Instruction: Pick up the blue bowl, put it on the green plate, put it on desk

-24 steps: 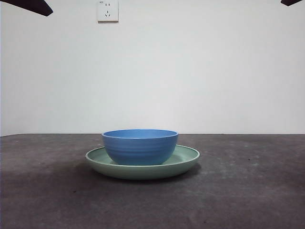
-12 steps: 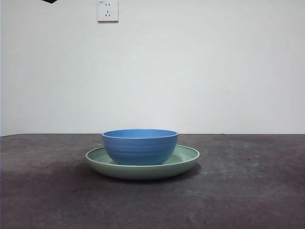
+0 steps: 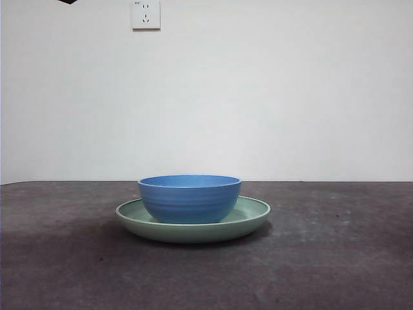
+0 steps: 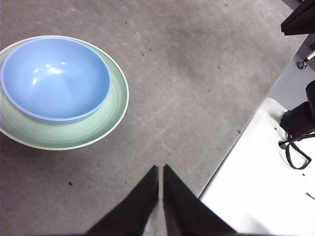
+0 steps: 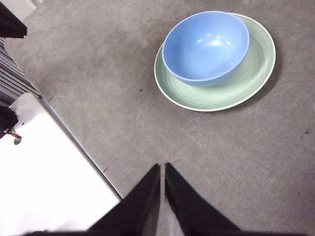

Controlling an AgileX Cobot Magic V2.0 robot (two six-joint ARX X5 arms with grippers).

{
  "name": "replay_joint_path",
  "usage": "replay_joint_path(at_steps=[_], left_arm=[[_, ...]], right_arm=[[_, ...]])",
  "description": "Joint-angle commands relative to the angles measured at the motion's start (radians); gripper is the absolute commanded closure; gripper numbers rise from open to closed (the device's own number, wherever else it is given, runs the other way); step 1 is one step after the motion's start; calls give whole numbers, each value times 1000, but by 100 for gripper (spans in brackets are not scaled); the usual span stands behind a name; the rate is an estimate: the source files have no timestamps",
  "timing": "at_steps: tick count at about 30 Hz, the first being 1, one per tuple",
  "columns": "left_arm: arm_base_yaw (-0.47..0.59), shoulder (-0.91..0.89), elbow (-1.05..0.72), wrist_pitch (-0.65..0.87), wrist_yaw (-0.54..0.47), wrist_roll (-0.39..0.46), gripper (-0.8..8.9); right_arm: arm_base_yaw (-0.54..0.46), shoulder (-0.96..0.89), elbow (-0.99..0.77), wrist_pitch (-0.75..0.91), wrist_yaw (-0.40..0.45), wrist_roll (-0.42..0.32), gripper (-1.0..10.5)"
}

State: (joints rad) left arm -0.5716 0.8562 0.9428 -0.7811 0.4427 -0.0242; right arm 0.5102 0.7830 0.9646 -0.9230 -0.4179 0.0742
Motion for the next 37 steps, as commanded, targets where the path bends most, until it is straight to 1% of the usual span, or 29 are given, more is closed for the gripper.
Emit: replay_joint_path(at_steps=[1,7,8,11,14,17,20,22,25,28,30,34,37], left_arm=[[-6,6,8,11,3,6,799],[-5,2,8,11,3,6,799],[-3,-6,8,11,0,19,799],[33,-51,8,26,-62,108,799],[112,-109,3,120,-115,134,799],[226,-189,-37,302,-129,173,799],[340,-289,-128,522,-171,173,799],[408,-362,-209,653,-228,171,799],[482,-459,-332,779,-300,169,799],[534,-545,-449,830,-353,170,799],[558,-597,-520,830,-372,169,799],[586,-698,-658,826,-373,165,799],[594,-760,-746,824,-373,143,799]], right_arm=[[6,6,16,10,-1,-10,939],[6,6,16,10,-1,-10,939],[6,6,16,10,-1,-10,939],[6,6,16,10,-1,-10,939],[6,6,16,10,-1,-10,939],[6,6,16,10,-1,-10,939],[6,6,16,10,-1,-10,939],[6,6,16,10,-1,-10,939],[6,6,16,10,-1,-10,939],[6,6,16,10,-1,-10,939],[6,6,16,10,-1,-10,939],[6,6,16,10,-1,-10,939],[6,6,16,10,-1,-10,939]])
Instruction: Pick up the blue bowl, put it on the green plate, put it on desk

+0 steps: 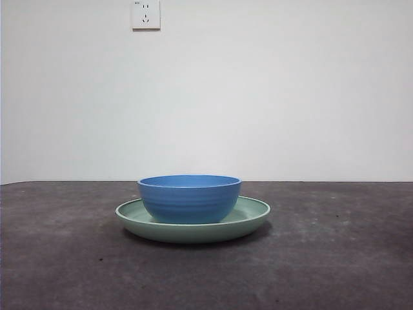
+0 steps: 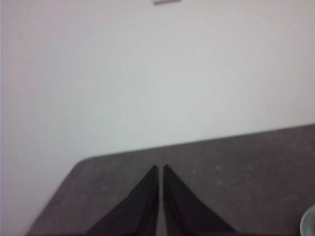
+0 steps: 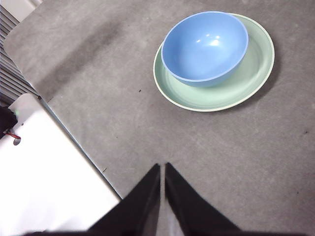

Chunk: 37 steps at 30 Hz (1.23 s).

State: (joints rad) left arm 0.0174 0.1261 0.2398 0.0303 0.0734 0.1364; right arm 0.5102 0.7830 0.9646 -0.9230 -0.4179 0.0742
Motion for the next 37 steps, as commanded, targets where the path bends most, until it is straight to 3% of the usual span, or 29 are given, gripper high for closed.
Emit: replay_joint_path(at_steps=[1,9,23,37], left_arm=[[5,-45,-64,9,-4,-25,799],[6,-114,-183,-40,-5,-48,799],[6,-123,-228,-212,-5,-51,799],[6,-123,-228,-217,-4,-51,799]], right_arm=[[6,6,16,10,-1,-10,939],[6,6,16,10,-1,-10,939],[6,6,16,10,-1,-10,939],[6,6,16,10,-1,-10,939]])
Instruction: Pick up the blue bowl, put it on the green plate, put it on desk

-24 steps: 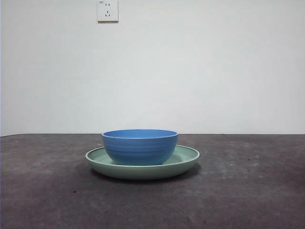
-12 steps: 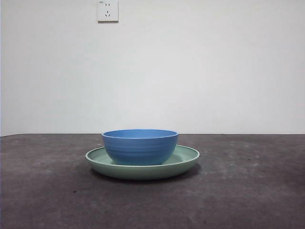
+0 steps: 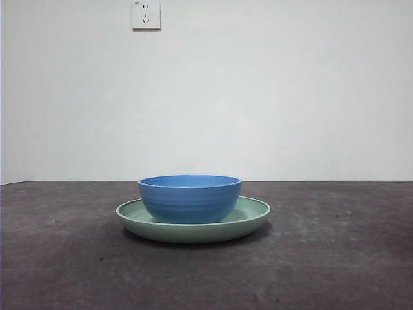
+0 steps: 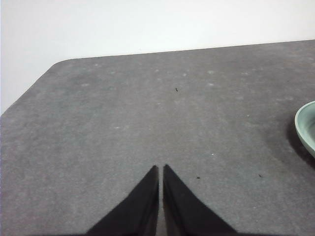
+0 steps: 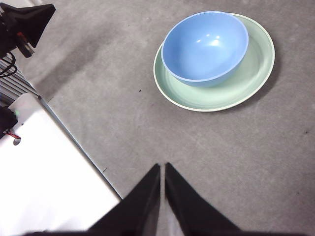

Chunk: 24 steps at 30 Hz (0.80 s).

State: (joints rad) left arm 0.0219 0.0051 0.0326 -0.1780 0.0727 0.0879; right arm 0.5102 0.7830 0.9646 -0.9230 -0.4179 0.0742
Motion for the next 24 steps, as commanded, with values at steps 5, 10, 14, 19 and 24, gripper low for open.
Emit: replay_joint_path(at_steps=[5,10,14,19,24], left_arm=[[1,-2,-21,-9,-3,-3,799],[1,-2,-21,-9,-3,-3,799],[1,-2,-21,-9,-3,-3,799],[1,-2,-21,-9,-3,-3,799],[1,-2,-21,-9,-3,-3,799]], right_arm=[[6,6,16,10,-1,-10,939],[6,6,16,11,0,-10,939],[-5,1,16,11,6,-40,939],[-140,-82,5,96,1,-85,939],[-334,-222,-80,312,9,-93,939]])
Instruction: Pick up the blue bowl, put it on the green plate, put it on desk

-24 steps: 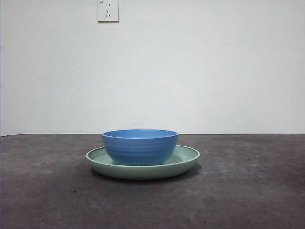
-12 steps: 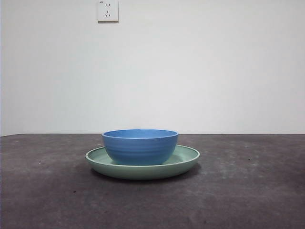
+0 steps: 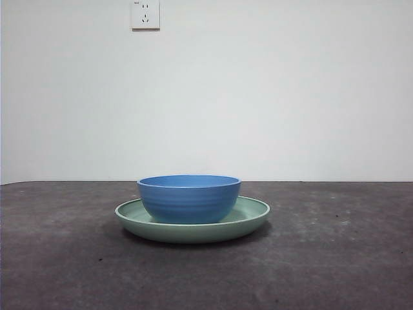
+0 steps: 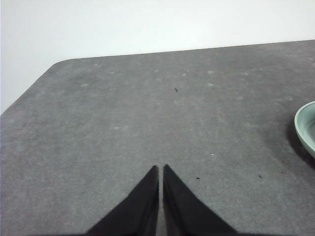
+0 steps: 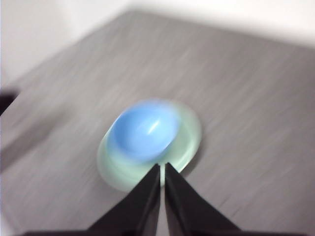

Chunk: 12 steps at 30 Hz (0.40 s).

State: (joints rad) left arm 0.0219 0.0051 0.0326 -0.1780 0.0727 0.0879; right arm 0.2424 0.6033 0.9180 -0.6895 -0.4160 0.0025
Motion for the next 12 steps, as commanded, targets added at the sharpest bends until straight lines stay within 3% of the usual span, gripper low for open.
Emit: replay_joint_path(at_steps=[1,6,12], left_arm=[[1,-2,-21,-9,-3,-3,799],[1,-2,-21,-9,-3,-3,798],[1,-2,-21,-9,-3,-3,799]], right_arm=[[-103,-70,-62,123,19,-23,939],[-209,-211,-240,311,54,-30,939],[-241,-370,-505,517,112,-29,939]])
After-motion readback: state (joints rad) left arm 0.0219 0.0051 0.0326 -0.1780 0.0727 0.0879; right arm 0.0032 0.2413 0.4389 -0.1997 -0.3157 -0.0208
